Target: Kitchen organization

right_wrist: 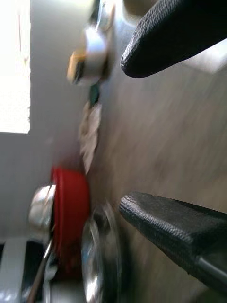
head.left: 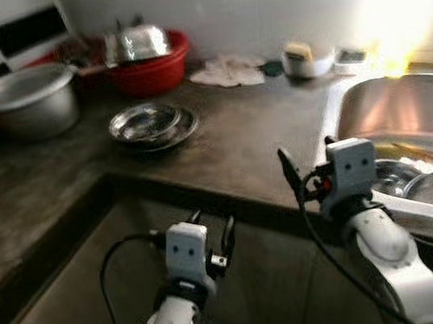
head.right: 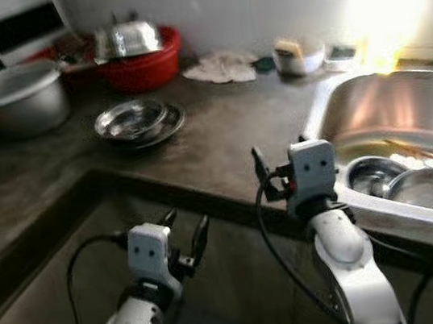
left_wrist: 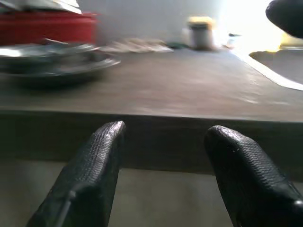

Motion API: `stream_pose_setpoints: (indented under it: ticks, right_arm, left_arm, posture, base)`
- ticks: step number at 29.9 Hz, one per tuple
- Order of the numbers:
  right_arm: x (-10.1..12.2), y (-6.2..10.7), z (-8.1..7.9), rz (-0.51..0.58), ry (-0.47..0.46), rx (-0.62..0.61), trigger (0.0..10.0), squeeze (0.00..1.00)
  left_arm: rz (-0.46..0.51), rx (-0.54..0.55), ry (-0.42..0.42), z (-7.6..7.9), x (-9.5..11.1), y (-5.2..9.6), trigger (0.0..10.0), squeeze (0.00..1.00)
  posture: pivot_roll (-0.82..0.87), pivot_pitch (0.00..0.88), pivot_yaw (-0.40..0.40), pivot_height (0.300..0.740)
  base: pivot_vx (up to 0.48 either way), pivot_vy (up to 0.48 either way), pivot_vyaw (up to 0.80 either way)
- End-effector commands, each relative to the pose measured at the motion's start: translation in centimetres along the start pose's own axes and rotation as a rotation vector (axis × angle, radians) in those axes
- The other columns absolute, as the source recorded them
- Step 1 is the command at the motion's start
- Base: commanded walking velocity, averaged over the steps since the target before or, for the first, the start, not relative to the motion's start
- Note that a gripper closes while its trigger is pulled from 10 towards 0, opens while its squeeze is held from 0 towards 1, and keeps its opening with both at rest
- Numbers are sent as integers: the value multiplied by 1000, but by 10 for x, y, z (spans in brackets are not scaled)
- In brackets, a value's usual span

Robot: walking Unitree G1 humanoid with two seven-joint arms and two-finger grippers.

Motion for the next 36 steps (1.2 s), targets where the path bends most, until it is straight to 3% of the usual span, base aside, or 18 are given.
stream_pose_setpoints:
  ticks: [1,6,13,23,36]
  right_arm:
    - [4,-3,-10,10,-12,28,10000,0]
    - [5,-7,-11,12,-14,32,10000,0]
    - [5,-11,-13,6,-41,42,10000,0]
    - [6,-14,-10,9,-41,42,10000,0]
    - [15,-24,-16,44,-35,87,10000,0]
  left_arm:
    - [-18,21,-17,-7,-4,3,10000,0]
    - [-22,19,-25,-6,-4,3,10000,0]
    - [-32,0,-54,-3,-5,3,10000,0]
    - [-38,-3,-51,-1,-6,3,10000,0]
    - [-50,32,-27,-7,-8,2,10000,0]
  posture:
    - [44,59,-18,740]
    - [46,61,-19,740]
    - [49,65,-22,740]
    - [51,70,-25,740]
    - [53,75,-27,740]
  base:
    - [0,0,800]
    - [0,0,800]
    - [0,0,0]
    - [248,-355,0]
    - [102,0,0]
Point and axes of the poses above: a point about 5 cm out from each wrist's last joint towards the gripper, its own y axis pointing back from the gripper into the wrist, its own x axis along the axis of the wrist's last joint, z = x × y, the point moved 6 cm from there along -y, pointing out of the wrist towards the gripper, and after that the axes turned 3 degrees about -y, right-handed, at the moved point
